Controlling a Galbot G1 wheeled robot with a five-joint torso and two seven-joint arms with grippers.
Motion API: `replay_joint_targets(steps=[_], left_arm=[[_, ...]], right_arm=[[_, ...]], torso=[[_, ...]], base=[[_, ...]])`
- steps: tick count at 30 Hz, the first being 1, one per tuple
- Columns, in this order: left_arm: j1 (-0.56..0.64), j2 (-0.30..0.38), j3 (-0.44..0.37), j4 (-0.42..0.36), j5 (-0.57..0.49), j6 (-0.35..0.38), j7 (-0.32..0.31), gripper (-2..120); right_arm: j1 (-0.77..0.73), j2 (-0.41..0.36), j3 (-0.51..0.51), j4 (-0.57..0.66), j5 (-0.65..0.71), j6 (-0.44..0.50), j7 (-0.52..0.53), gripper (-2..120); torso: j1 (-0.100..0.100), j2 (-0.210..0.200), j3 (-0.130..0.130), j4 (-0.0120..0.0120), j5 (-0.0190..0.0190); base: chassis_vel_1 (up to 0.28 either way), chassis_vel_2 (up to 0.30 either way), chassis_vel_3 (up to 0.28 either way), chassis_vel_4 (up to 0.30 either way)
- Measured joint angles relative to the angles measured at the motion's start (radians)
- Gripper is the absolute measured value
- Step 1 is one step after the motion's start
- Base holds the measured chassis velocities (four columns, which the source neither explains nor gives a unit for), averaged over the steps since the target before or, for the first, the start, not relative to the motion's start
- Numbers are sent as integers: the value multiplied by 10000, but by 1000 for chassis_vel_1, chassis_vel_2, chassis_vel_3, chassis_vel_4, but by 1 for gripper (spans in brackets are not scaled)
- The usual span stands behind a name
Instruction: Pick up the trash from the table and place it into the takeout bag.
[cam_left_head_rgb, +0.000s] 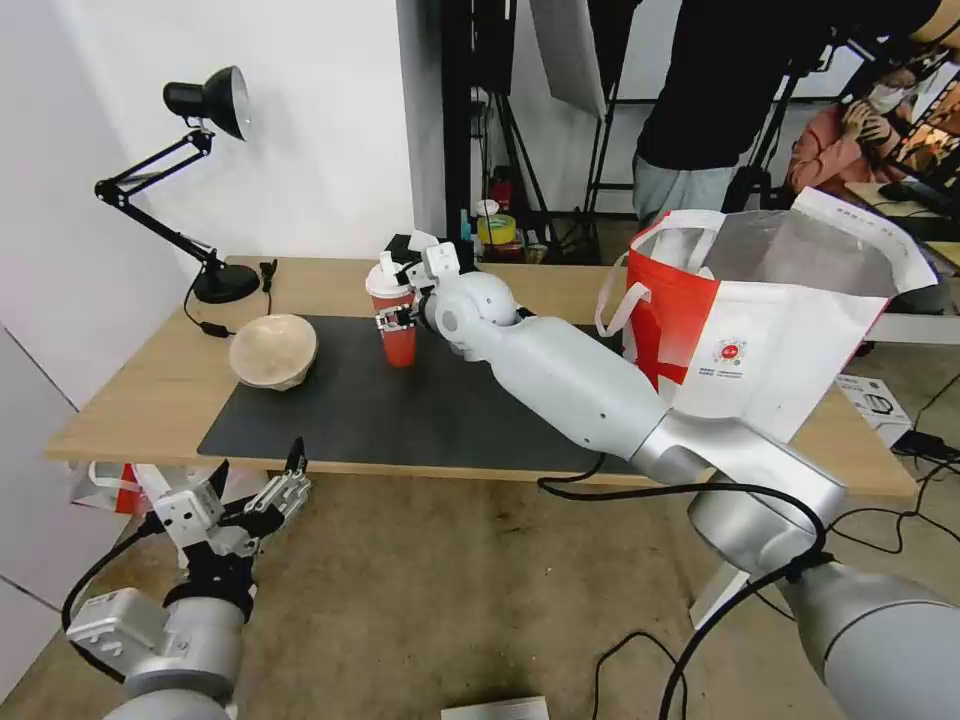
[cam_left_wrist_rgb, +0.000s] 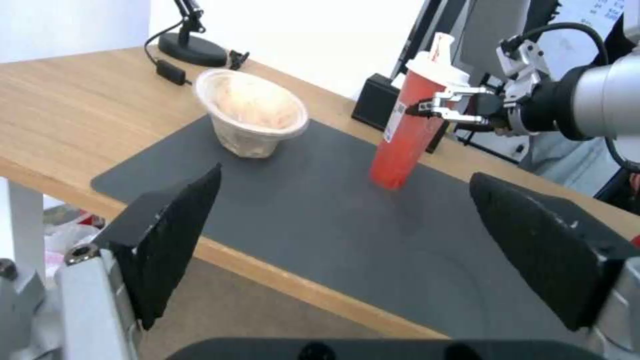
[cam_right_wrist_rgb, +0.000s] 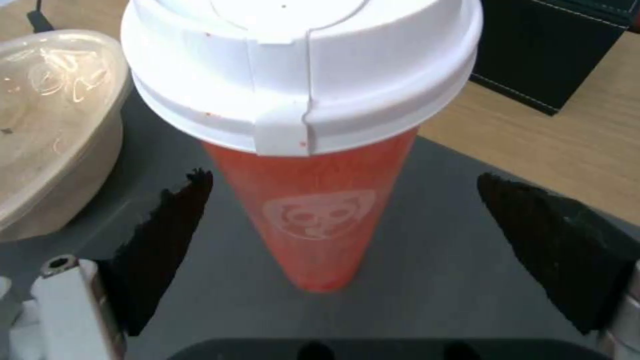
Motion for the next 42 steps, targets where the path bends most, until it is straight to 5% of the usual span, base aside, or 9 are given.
replay_joint_targets(steps=[38,42], left_arm=[[36,-8,49,0,21,-62,-8,100],[12,28,55,0,21,-70,-17,100]], right_arm=[[65,849,314,-2060,-1046,515,-1574,100],[25,818,299,-2078,-1070,603,-1870,87]], torso=[[1,0,0,0,0],[0,0,0,0,-1]], base=[[0,0,0,0],[0,0,0,0]])
